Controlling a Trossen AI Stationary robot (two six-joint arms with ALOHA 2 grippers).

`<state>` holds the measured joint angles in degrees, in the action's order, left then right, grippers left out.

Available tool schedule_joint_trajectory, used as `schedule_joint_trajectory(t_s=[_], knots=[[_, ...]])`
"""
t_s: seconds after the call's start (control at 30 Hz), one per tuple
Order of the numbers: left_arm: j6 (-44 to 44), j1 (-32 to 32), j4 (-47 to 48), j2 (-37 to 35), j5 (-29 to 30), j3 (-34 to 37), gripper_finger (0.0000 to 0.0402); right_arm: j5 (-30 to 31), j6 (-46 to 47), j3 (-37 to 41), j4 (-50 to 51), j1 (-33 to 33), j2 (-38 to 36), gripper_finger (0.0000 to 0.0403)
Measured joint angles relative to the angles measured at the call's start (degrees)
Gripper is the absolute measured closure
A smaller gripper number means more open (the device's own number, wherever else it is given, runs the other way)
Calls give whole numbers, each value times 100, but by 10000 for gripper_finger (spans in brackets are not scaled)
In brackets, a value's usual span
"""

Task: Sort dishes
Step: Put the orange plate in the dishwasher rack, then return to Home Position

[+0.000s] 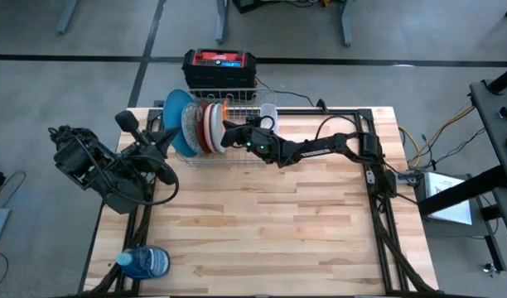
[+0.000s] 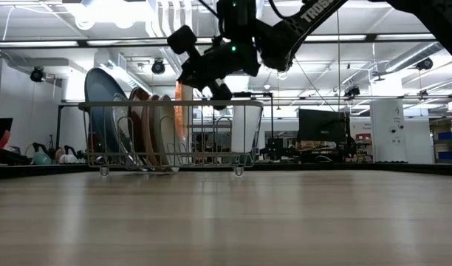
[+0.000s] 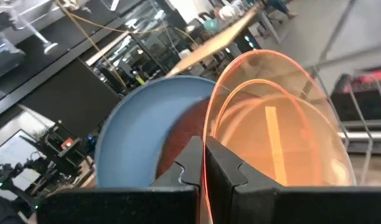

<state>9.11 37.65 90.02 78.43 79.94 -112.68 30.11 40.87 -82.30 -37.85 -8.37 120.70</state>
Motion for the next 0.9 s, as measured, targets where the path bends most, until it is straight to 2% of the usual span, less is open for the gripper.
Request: schedule_joint_trajectory(t_s=[0.3,0.7,0.9], knots=[[45,0,0,2,0,0,401,2,407,2,-3,1,386,403],[47,0,0,0,0,0,401,2,190,2,-8,12,477,402],[93,2,-2,2,0,0,401,0,-103,2,-40,27,477,374]])
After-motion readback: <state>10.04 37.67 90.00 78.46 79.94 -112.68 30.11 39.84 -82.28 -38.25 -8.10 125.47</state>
